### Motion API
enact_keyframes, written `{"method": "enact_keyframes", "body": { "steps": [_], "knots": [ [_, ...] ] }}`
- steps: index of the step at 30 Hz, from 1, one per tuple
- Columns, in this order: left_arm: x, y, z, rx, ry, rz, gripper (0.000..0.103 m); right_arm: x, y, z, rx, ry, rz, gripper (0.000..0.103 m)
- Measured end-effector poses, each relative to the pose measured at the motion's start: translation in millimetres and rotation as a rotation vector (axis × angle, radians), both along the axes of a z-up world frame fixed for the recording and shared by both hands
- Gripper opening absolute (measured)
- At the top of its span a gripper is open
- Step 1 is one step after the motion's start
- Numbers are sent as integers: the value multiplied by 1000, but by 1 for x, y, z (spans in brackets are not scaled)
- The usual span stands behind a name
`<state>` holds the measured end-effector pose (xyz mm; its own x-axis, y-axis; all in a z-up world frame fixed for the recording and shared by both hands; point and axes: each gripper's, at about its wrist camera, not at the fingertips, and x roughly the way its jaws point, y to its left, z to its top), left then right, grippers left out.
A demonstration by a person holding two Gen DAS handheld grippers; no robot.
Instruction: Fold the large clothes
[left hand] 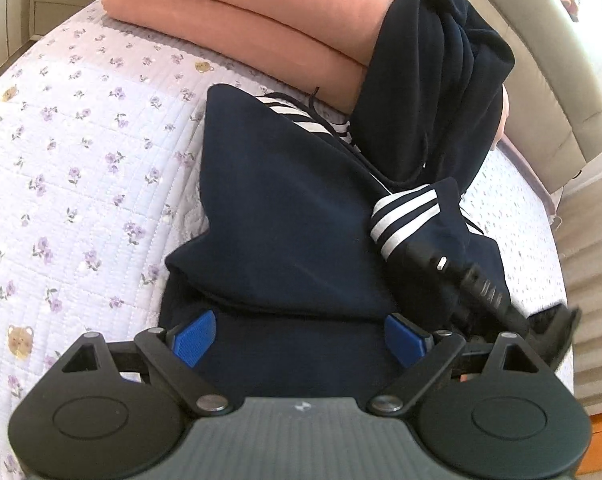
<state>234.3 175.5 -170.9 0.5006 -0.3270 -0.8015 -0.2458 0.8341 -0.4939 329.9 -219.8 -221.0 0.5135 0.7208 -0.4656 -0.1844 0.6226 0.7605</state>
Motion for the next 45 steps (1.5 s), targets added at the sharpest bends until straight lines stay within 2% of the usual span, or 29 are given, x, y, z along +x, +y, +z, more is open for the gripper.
{"method": "enact_keyframes", "body": {
  "steps": [1,2,3,4,5,8,10,12,13,14,15,16,18,19,22,24,28,31,33,35,38,45],
  "knots": [
    [-1,3,1,-2,-3,8,93,7,-2,-3,27,23,-34,41],
    [-3,7,1,-7,-6,14,93,14,-4,-3,41,50,-72,17],
    [-5,11,3,-11,-10,20,93,18,-10,0,31,51,-108,4],
    [-5,15,4,-11,-15,25,93,19,-18,11,18,18,-138,4],
    [-6,19,6,-5,-21,28,93,16,-17,28,20,-57,-151,4],
    [-9,30,12,34,-42,36,93,-12,-9,95,28,-367,-167,4],
    [-11,37,16,68,-60,52,93,-36,5,132,6,-566,-121,4],
    [-15,43,17,90,-71,86,93,-51,28,151,-92,-706,-29,5],
    [-16,48,18,87,-73,104,93,-58,45,151,-178,-748,35,15],
    [-18,52,17,82,-73,119,93,-60,61,145,-251,-747,114,22],
    [-19,54,17,76,-72,130,93,-60,77,135,-318,-712,214,62],
    [-20,56,17,72,-70,138,93,-59,92,122,-373,-656,331,84],
    [-22,57,16,76,-65,143,93,-64,111,94,-458,-569,488,81],
    [-22,57,16,80,-63,140,93,-66,113,87,-486,-549,506,82],
    [-13,51,12,82,-57,122,93,-59,97,82,-497,-503,457,85],
    [-3,42,10,87,-55,93,93,-37,86,89,-512,-472,406,86],
    [28,24,1,129,-37,20,93,-14,66,82,-648,-425,336,87],
    [43,17,-10,166,-18,20,93,8,43,69,-763,-347,296,87],
    [48,16,-13,154,-17,28,93,21,27,61,-769,-310,282,86],
    [51,15,-13,131,-34,20,93,37,15,68,-744,-327,252,86],
    [60,10,-9,151,-48,-8,93,65,10,95,-722,-399,205,87],
    [76,15,3,141,-89,-8,93,152,50,160,-717,-559,59,87]
  ]
}}
